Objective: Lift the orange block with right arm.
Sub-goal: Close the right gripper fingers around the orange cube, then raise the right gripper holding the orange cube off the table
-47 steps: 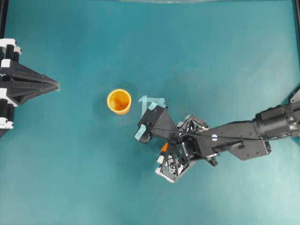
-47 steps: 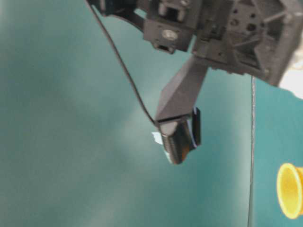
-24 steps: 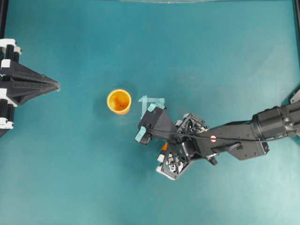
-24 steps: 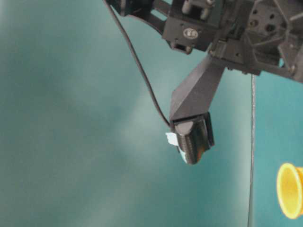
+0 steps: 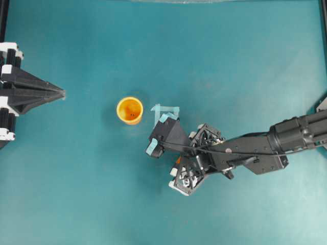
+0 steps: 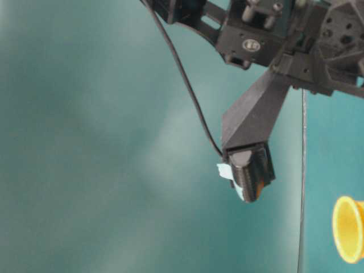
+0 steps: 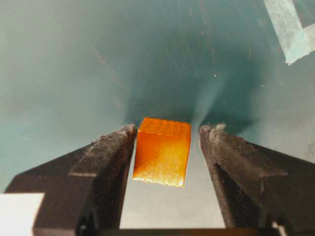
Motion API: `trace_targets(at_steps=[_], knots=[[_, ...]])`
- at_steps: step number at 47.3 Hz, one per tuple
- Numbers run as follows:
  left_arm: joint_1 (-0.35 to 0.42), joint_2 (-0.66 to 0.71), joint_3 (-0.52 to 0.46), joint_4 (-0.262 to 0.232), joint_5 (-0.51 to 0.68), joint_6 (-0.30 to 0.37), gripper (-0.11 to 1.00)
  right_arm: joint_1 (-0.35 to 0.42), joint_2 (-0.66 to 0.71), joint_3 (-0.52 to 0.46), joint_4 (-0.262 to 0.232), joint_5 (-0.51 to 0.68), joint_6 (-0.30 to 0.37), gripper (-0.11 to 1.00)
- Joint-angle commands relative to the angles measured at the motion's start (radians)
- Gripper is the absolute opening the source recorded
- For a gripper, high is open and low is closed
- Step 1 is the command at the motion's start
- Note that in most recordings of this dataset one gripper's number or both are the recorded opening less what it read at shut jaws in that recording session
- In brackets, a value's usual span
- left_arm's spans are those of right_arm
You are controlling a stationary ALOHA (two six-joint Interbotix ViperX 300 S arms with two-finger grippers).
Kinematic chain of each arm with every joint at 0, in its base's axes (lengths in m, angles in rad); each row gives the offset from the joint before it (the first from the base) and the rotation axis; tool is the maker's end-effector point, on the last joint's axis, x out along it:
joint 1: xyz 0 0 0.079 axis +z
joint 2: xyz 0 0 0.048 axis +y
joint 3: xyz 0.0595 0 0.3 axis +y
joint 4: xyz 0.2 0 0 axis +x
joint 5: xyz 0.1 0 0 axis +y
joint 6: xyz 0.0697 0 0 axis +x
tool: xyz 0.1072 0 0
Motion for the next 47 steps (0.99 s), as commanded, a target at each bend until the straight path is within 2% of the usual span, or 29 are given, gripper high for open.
trace_targets(at_steps=[1, 10, 21, 35, 47], knots=[[0.0, 0.006, -0.026, 0.003, -0.003, 0.002, 0.0, -0.005, -0.015, -0.009, -0.003, -0.002, 0.002, 0.58], [-0.002, 0.002, -0.028, 0.003, -0.002, 0.002, 0.0, -0.003, -0.025, -0.023, -0.003, 0.008, 0.002, 0.4], [0.0, -0.002, -0.028, 0.003, -0.002, 0.0, 0.0, -0.005, -0.095, -0.075, -0.003, 0.077, 0.002, 0.4], [-0.002, -0.002, -0.028, 0.003, -0.002, -0.002, 0.0, -0.005, -0.163, -0.184, -0.003, 0.27, 0.002, 0.4], [0.0, -0.002, -0.028, 0.002, -0.002, -0.006, 0.0, -0.005, -0.201, -0.279, 0.002, 0.38, 0.0, 0.4]])
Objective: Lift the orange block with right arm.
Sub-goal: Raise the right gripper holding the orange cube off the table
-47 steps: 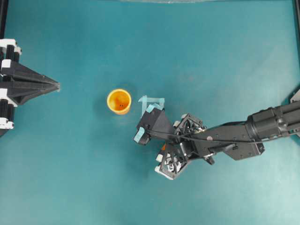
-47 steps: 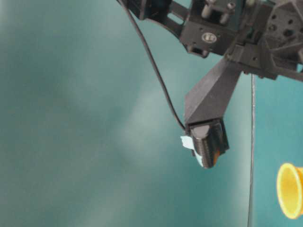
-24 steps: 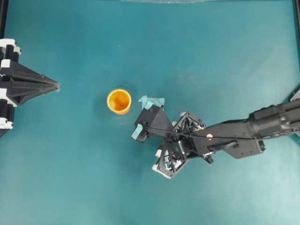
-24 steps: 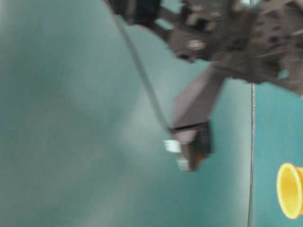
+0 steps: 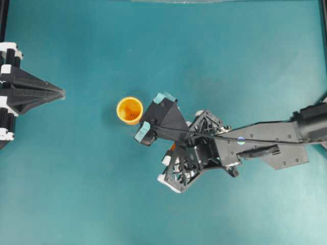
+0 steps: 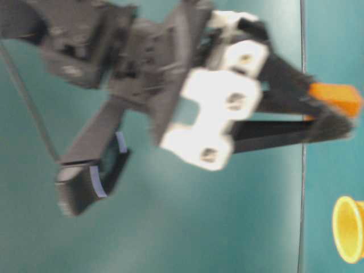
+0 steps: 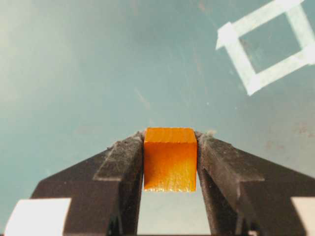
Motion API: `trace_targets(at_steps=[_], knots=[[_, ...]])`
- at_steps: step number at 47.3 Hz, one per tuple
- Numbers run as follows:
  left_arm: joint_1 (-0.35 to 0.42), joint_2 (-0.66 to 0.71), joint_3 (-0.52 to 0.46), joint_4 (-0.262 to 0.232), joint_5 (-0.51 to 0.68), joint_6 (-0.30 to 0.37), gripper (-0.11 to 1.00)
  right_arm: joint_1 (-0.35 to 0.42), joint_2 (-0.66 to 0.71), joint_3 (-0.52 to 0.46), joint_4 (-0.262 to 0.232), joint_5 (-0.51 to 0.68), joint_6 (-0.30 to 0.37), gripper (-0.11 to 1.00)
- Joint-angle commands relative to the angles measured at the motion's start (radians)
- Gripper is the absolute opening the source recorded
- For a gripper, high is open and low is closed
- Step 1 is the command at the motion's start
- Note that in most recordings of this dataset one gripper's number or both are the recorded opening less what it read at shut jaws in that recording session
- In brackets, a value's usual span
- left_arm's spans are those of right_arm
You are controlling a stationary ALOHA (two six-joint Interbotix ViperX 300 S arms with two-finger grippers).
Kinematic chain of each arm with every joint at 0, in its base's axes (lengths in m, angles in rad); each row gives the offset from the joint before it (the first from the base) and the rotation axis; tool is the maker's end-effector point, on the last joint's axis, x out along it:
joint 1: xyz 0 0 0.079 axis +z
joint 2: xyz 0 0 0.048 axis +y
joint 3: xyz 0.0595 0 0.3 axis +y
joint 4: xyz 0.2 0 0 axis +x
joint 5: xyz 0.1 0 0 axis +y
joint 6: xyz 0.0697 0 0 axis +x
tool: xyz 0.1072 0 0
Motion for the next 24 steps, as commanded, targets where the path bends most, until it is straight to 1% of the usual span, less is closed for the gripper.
trace_targets(at_steps=[1, 10, 19, 24], knots=[[0.0, 0.005, -0.028, 0.003, -0.005, -0.002, 0.0, 0.002, -0.054, -0.057, 0.002, 0.034, -0.002, 0.4], [-0.002, 0.005, -0.028, 0.002, -0.005, -0.006, 0.0, 0.002, -0.081, -0.123, 0.008, 0.13, 0.0, 0.4], [0.0, 0.005, -0.029, 0.002, -0.005, -0.005, 0.0, 0.002, -0.098, -0.196, 0.025, 0.244, -0.002, 0.4], [0.0, 0.005, -0.029, 0.002, -0.005, -0.005, 0.0, 0.002, -0.1, -0.229, 0.037, 0.276, -0.002, 0.4]])
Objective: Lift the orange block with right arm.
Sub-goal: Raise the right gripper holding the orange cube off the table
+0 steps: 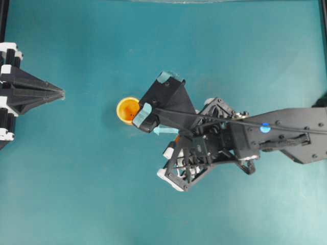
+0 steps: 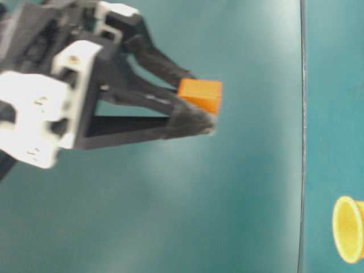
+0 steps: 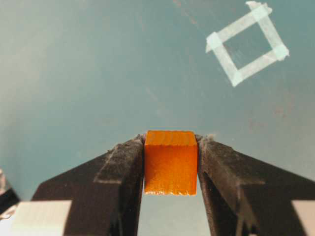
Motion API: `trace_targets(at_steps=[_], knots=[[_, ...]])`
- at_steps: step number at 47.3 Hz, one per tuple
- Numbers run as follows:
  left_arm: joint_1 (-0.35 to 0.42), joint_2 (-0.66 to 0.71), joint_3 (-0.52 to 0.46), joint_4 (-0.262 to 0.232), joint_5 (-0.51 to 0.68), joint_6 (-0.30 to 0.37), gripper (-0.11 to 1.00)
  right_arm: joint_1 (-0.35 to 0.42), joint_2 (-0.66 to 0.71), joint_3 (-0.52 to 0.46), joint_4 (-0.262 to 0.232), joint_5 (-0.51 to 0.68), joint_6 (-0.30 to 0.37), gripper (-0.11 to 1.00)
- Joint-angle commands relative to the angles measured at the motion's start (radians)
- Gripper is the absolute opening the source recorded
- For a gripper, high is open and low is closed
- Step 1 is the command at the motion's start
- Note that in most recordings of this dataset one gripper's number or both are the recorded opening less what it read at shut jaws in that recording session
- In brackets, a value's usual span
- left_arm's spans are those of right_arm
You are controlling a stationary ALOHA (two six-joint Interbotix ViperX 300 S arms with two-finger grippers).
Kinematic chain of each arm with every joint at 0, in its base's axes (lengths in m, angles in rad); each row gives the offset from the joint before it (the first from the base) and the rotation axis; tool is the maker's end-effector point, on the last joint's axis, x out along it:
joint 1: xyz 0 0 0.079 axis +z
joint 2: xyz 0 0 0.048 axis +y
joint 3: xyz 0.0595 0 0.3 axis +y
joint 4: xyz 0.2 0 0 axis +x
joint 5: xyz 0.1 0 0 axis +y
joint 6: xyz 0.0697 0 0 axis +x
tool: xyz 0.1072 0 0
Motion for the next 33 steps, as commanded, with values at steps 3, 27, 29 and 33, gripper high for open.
trace_targets(at_steps=[3, 27, 29, 33], knots=[[0.0, 0.005, -0.029, 0.002, -0.006, 0.0, 0.0, 0.002, -0.04, -0.066, 0.015, 0.028, -0.002, 0.4], [0.0, 0.005, -0.029, 0.002, -0.005, 0.0, 0.0, 0.002, -0.04, -0.207, 0.058, 0.095, 0.0, 0.4], [-0.002, 0.005, -0.029, 0.002, -0.005, 0.0, 0.0, 0.002, -0.04, -0.218, 0.061, 0.107, 0.0, 0.4], [-0.002, 0.005, -0.029, 0.003, -0.005, 0.0, 0.0, 0.002, -0.04, -0.236, 0.067, 0.127, 0.0, 0.4]])
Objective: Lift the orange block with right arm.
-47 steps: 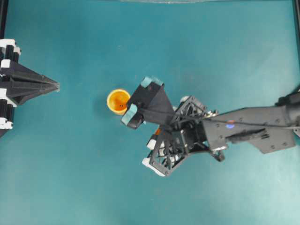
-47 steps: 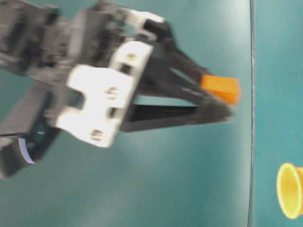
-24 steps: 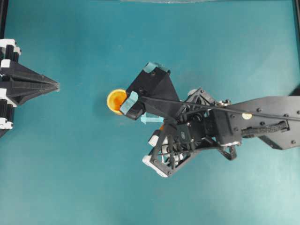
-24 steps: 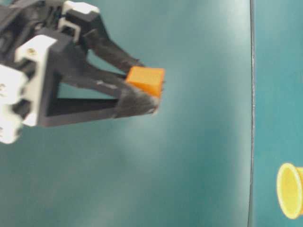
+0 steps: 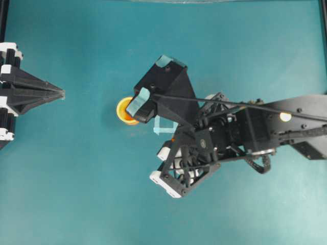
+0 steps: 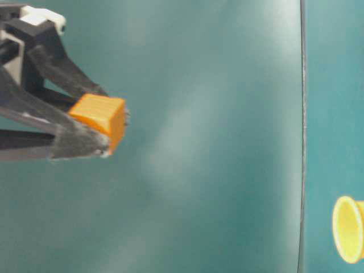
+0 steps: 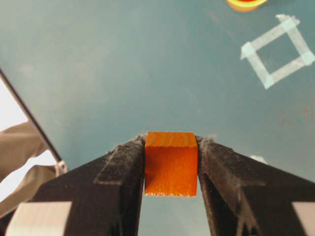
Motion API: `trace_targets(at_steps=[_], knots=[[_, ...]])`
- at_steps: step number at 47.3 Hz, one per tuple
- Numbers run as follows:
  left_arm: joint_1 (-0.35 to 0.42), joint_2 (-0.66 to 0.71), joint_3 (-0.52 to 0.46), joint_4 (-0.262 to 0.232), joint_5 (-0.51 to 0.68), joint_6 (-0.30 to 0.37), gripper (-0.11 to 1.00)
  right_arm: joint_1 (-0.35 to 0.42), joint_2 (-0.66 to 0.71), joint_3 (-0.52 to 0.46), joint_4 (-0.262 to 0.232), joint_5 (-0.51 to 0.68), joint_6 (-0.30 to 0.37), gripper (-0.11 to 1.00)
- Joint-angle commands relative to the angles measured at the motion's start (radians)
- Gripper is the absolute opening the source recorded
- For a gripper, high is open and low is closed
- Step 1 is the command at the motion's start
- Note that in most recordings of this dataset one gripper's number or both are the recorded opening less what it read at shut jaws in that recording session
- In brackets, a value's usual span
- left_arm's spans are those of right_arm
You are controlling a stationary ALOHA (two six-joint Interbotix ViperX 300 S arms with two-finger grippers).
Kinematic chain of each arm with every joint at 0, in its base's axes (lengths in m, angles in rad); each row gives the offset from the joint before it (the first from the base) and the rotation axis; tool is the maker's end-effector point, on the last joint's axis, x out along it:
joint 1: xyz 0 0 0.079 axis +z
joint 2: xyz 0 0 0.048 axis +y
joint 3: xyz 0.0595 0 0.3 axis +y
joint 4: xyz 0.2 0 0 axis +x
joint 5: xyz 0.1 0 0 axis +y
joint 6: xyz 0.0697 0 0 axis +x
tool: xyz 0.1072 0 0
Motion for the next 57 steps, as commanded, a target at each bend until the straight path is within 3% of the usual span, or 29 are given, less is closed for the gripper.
trace_targets(at_steps=[1, 22, 57], knots=[[-0.002, 0.003, -0.029, 0.002, -0.005, 0.0, 0.0, 0.0, -0.041, -0.049, 0.008, 0.021, -0.003, 0.4], [0.0, 0.003, -0.029, 0.003, -0.005, 0.0, 0.0, 0.0, -0.041, -0.12, 0.009, 0.101, -0.003, 0.4], [0.0, 0.003, -0.029, 0.003, -0.005, 0.002, 0.0, 0.0, -0.041, -0.121, 0.011, 0.106, -0.003, 0.4]])
